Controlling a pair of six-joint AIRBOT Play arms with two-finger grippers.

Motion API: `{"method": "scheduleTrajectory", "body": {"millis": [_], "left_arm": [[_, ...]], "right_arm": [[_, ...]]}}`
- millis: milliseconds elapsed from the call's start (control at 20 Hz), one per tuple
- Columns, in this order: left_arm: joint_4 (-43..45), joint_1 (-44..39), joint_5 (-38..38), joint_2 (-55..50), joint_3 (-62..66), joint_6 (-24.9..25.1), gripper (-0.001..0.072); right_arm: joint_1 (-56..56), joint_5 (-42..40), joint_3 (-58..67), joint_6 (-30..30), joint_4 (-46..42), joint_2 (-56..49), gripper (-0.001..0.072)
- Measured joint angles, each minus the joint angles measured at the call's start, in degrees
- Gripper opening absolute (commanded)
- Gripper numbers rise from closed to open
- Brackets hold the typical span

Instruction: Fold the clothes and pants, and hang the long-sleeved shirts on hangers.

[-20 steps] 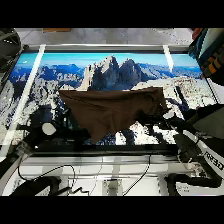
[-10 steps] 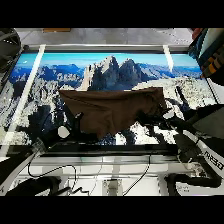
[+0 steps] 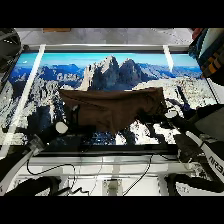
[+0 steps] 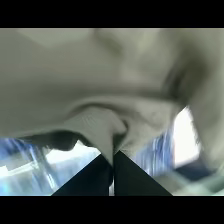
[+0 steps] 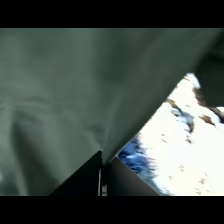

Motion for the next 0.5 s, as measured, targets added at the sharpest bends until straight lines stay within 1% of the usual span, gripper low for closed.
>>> {"method": "scheduleTrajectory", "body": {"millis": [200,350,500], "left_arm": [[8.0,9.0,0.5,7.1,8.9,1.8,0.0011],[14.4,18.3,0.8,13.4,16.0,2.2,0.0011],[17.5,27.5,2.8,18.8,22.2,2.4,0.0012]], "right_arm": [[-2.2,4.5,6.8,-0.6,-6.7,6.3,0.0011],[-5.2,7.6,15.5,-0.8,-11.3,11.7,0.0011],[-8.2,9.1,25.4,-0.8,-13.6,16.6,0.0011]]}}
